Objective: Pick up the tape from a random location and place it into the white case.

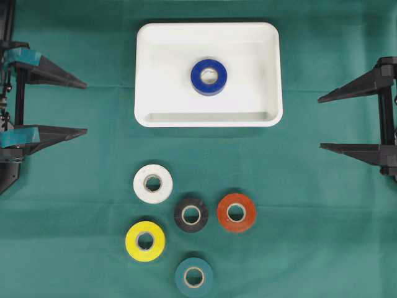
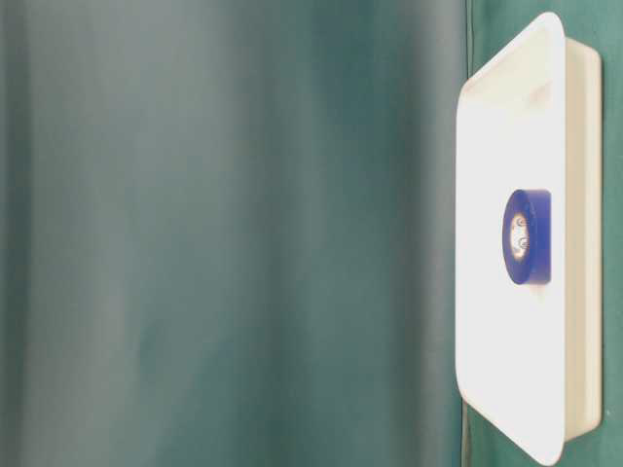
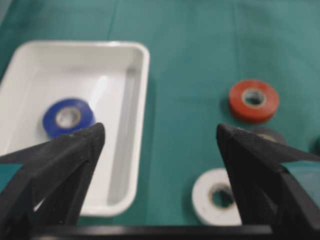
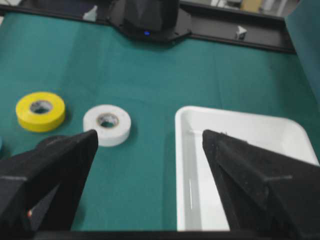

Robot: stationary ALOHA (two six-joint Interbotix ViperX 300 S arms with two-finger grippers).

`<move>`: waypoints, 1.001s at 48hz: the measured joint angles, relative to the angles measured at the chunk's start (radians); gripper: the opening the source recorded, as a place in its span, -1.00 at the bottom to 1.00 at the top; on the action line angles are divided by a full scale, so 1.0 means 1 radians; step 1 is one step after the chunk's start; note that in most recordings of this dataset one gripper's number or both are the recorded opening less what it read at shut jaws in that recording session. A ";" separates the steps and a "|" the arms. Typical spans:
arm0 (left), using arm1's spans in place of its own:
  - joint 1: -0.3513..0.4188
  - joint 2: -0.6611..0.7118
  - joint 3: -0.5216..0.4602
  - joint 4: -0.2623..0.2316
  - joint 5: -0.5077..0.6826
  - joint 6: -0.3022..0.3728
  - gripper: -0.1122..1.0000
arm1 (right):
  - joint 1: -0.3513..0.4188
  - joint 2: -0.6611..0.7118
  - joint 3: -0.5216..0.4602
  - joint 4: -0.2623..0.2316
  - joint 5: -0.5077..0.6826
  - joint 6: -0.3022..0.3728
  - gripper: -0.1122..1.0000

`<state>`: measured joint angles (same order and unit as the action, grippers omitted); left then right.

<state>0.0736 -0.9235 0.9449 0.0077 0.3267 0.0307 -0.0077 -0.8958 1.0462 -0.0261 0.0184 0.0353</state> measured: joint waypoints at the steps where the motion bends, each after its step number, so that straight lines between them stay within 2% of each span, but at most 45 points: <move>1: -0.002 -0.002 0.006 -0.002 0.000 0.000 0.89 | 0.000 0.000 0.000 0.000 0.000 0.000 0.83; 14: -0.002 -0.005 0.060 -0.002 -0.031 0.000 0.89 | 0.000 0.002 0.020 0.000 0.002 -0.002 0.83; 32: -0.002 -0.006 0.064 -0.002 -0.043 0.000 0.89 | 0.000 0.005 0.020 0.008 0.002 0.002 0.83; 48: -0.002 -0.009 0.064 -0.002 -0.043 0.000 0.89 | 0.123 0.005 0.021 0.012 0.028 0.002 0.84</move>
<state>0.0721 -0.9327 1.0094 0.0061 0.2838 0.0307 0.1150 -0.8912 1.0677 -0.0138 0.0460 0.0368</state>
